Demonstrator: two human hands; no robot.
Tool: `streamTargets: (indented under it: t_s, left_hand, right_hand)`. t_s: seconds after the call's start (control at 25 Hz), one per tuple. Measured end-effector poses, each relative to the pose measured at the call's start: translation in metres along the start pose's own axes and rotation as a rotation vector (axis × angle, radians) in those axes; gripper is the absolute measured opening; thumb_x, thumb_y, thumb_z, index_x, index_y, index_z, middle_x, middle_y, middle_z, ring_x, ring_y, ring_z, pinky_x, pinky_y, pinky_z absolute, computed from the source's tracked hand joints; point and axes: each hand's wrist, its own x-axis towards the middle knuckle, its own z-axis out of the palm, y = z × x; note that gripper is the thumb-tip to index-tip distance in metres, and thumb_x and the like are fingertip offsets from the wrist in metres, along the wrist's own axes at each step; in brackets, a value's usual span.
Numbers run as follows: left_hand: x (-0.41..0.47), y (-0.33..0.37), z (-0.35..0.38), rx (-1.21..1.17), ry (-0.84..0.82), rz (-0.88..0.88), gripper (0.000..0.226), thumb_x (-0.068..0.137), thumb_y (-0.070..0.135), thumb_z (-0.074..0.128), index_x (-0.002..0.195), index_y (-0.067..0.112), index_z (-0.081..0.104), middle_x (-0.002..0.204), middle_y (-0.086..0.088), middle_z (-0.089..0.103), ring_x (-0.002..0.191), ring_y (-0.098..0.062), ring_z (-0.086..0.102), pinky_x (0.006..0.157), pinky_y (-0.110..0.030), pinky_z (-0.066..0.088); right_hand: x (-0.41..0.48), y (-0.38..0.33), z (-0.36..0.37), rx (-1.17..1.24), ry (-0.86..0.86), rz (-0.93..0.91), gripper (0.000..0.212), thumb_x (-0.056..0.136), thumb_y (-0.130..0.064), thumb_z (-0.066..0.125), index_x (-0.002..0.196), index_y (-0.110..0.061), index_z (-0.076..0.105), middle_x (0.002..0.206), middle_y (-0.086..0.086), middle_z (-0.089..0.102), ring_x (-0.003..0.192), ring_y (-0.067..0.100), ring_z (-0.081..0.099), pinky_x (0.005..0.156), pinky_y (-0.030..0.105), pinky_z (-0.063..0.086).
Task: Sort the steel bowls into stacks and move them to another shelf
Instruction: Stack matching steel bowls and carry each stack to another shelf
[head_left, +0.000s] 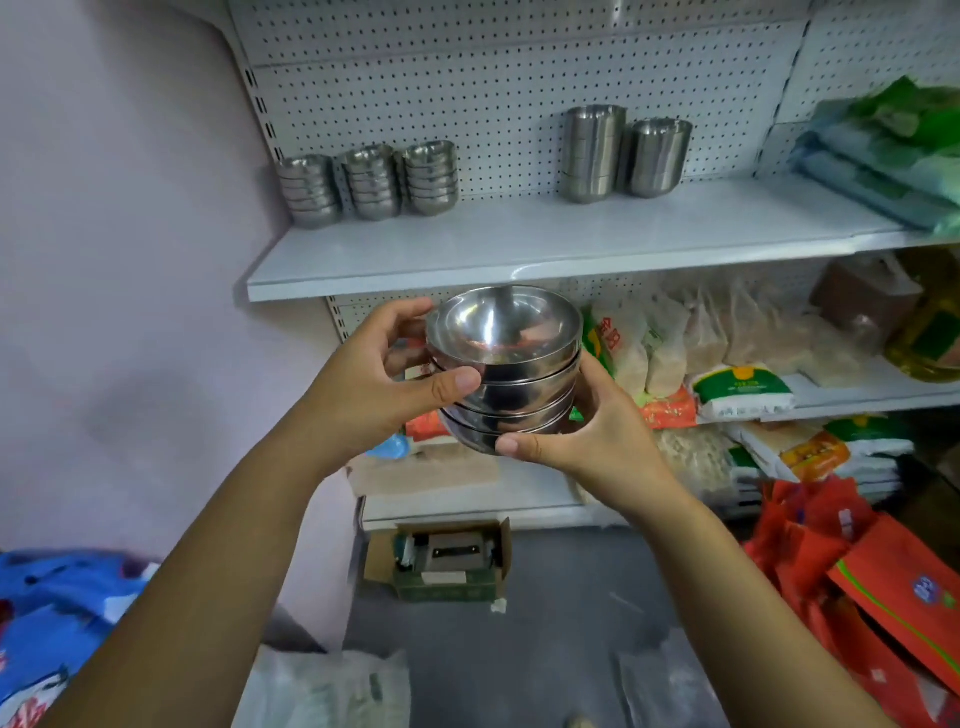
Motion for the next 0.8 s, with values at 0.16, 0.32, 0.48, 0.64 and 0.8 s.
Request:
streamTargets:
  t_s: [0.16,0.32,0.48,0.64,0.8]
  left_hand:
    - [0.085,-0.001,0.005,0.054,0.058,-0.047,0.089,0.061,0.049,0.095,0.138,0.034,0.053,0.128,0.018,0.064,0.117,0.002,0.065,0.100,-0.026,0.054]
    - [0.154,-0.015,0.005,0.075,0.131,-0.028,0.092,0.058,0.048,0.097,0.137,0.033,0.054,0.123,0.012,0.070,0.113,0.002,0.067,0.101,-0.022,0.051]
    - [0.212,-0.028,-0.005,0.105,0.145,0.015,0.083,0.064,0.040,0.087,0.139,0.030,0.052,0.127,0.012,0.068,0.117,0.001,0.065,0.099,-0.020,0.053]
    - [0.271,-0.038,-0.030,0.223,0.143,0.145,0.063,0.071,0.042,0.085,0.129,0.035,0.062,0.131,0.022,0.065,0.125,0.006,0.057,0.101,-0.017,0.045]
    - [0.337,-0.047,-0.053,0.295,0.082,0.177,0.042,0.071,0.044,0.082,0.112,0.036,0.074,0.135,0.022,0.063,0.122,0.007,0.058,0.101,-0.015,0.045]
  right_hand:
    - [0.087,0.020,-0.023,-0.018,-0.059,0.018,0.084,0.059,-0.026,0.101,0.130,-0.034,0.057,0.119,-0.016,0.071,0.112,-0.005,0.063,0.089,0.008,0.048]
    - [0.167,0.042,-0.039,-0.015,-0.086,0.006,0.087,0.059,-0.023,0.100,0.134,-0.033,0.056,0.121,-0.019,0.070,0.114,-0.007,0.062,0.094,0.011,0.049]
    - [0.233,0.064,-0.035,0.023,-0.077,0.003,0.101,0.054,-0.028,0.100,0.143,-0.029,0.051,0.128,-0.013,0.068,0.120,0.000,0.062,0.102,0.023,0.053]
    - [0.296,0.084,-0.024,0.017,-0.032,-0.025,0.101,0.055,-0.034,0.099,0.143,-0.030,0.050,0.129,-0.010,0.068,0.124,0.009,0.063,0.106,0.039,0.053]
    - [0.349,0.101,-0.019,0.011,0.020,-0.017,0.102,0.058,-0.029,0.100,0.145,-0.032,0.047,0.131,-0.008,0.066,0.124,0.009,0.062,0.104,0.033,0.054]
